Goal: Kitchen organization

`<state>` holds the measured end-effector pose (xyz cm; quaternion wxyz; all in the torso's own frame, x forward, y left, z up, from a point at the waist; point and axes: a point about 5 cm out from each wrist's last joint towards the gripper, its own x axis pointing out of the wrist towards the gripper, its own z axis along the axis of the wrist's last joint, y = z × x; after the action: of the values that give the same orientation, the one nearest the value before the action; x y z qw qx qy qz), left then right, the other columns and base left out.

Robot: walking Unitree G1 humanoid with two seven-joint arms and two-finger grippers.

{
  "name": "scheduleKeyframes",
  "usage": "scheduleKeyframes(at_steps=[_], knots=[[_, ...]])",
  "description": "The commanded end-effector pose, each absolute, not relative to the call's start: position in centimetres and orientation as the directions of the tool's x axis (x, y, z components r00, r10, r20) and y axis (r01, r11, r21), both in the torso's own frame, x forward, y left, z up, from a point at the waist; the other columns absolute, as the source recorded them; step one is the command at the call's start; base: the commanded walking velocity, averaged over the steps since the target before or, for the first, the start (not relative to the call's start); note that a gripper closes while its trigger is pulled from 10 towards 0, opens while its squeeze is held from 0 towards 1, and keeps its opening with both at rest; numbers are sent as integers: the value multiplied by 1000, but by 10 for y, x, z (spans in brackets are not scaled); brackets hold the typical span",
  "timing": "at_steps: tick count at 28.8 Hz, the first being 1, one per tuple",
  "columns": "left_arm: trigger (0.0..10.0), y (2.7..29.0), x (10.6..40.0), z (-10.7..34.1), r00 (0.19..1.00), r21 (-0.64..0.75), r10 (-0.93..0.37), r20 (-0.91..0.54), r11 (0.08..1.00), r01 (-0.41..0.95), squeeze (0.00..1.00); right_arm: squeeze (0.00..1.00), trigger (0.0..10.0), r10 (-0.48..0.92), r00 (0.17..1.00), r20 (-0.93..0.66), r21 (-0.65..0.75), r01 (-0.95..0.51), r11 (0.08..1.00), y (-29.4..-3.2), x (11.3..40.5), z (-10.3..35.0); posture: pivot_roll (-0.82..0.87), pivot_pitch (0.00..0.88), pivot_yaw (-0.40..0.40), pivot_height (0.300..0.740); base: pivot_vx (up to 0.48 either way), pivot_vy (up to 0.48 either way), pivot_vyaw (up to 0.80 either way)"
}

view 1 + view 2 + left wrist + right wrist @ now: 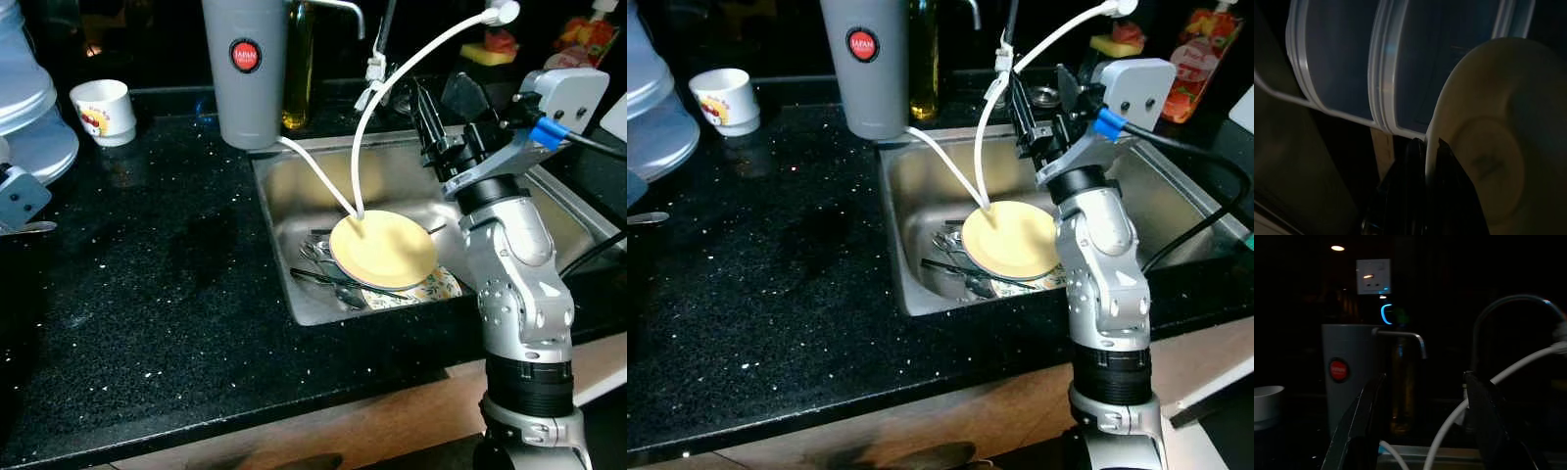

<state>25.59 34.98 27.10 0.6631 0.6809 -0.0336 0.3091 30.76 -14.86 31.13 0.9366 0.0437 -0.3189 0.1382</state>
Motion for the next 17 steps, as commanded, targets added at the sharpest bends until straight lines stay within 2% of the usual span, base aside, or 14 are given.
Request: scheduleKeyframes(at_steps=[1, 6, 10, 15, 17], knots=[[10000, 360, 249, 281, 782, 865, 368, 502, -191, -465, 0, 0, 10000, 235, 751, 617, -10, -292, 956, -148, 309, 313, 163, 86, -63, 740, 0, 0, 0], [10000, 361, 245, 297, 764, 834, 335, 552, -219, -506, 0, 0, 10000, 238, 750, 617, -13, -293, 956, -149, 309, 313, 160, 87, -68, 740, 0, 0, 0], [10000, 362, 244, 304, 796, 854, 314, 518, -254, -455, 0, 0, 10000, 241, 748, 618, -14, -297, 955, -148, 310, 314, 164, 87, -71, 740, 0, 0, 0], [10000, 362, 242, 305, 793, 845, 300, 530, -264, -465, 0, 0, 10000, 244, 747, 619, -12, -301, 953, -147, 310, 313, 172, 88, -72, 740, 0, 0, 0], [10000, 361, 240, 309, 770, 820, 289, 569, -272, -504, 0, 0, 10000, 247, 745, 620, -12, -305, 952, -146, 311, 314, 177, 84, -73, 740, 0, 0, 0]])
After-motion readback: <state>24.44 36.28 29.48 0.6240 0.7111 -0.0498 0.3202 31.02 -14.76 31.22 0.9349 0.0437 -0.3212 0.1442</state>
